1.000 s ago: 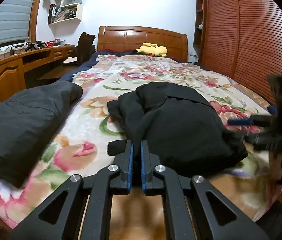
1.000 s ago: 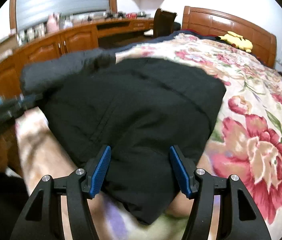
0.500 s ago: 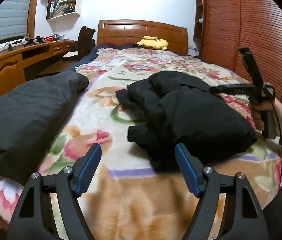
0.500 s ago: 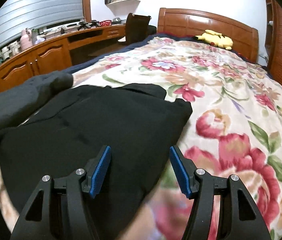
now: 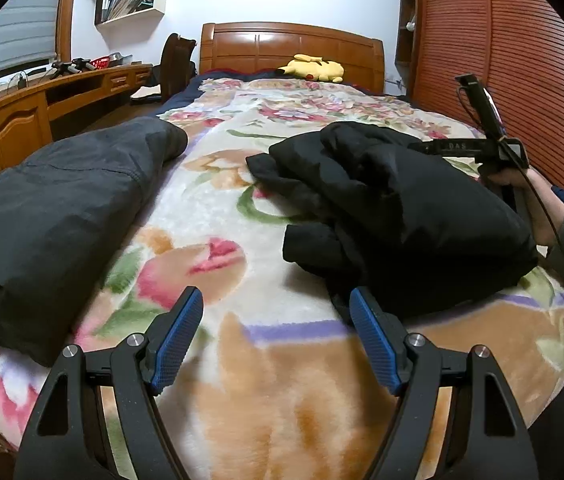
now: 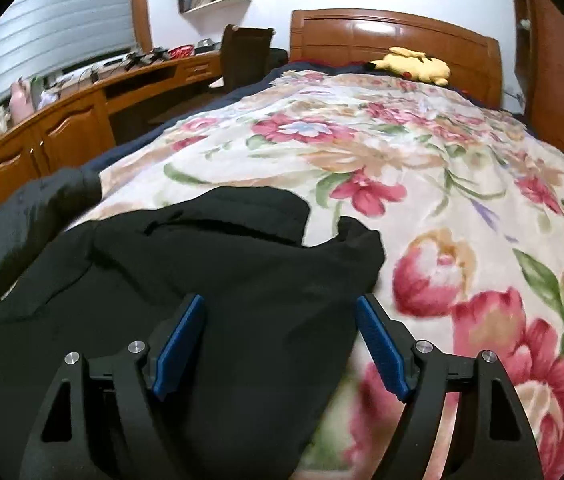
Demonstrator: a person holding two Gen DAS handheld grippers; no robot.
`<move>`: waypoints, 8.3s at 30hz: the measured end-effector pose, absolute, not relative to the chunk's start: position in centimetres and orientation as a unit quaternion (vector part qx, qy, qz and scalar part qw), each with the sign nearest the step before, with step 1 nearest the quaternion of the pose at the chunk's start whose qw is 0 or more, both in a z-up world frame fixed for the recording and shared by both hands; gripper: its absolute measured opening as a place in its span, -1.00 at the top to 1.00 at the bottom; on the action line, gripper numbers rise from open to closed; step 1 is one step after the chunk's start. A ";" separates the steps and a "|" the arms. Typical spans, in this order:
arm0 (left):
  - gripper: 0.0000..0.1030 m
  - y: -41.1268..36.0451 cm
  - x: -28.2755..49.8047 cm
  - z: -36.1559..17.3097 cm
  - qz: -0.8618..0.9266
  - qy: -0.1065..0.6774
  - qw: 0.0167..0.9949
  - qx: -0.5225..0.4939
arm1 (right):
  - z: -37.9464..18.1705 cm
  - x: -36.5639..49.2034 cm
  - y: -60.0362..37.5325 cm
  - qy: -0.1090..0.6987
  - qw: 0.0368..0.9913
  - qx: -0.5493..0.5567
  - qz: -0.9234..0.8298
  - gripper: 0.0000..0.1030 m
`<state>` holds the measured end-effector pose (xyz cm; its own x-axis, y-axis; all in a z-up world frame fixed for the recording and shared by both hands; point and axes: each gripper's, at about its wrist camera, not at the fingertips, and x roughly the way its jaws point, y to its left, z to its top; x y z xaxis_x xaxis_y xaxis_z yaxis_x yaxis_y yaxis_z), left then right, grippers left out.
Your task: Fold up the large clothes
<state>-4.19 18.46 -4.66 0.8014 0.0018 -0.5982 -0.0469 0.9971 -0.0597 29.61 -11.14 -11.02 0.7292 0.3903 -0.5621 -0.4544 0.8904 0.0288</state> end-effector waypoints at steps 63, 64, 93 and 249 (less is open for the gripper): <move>0.90 16.4 -4.3 -3.0 -0.020 0.278 0.958 -0.071 | -12.3 30.8 -14.2 0.247 0.902 0.062 0.348 0.61; 0.90 16.7 -4.3 -2.7 -0.018 0.279 0.957 -0.072 | -12.2 30.5 -13.9 0.244 0.905 0.053 0.343 0.61; 0.91 37.0 -8.5 6.3 0.131 0.212 0.968 -0.009 | 0.2 29.3 16.1 0.123 0.914 -0.145 0.358 0.70; -1.00 -0.1 -1.3 1.0 -0.038 0.219 0.975 -0.005 | -13.9 16.4 -13.0 0.138 0.986 0.008 0.094 -0.77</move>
<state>-1.29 -0.12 1.01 0.9009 -0.0757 -0.4274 0.0715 0.9971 -0.0258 16.39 -12.98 -13.86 0.9441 0.1872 -0.2712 -0.1829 0.9823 0.0414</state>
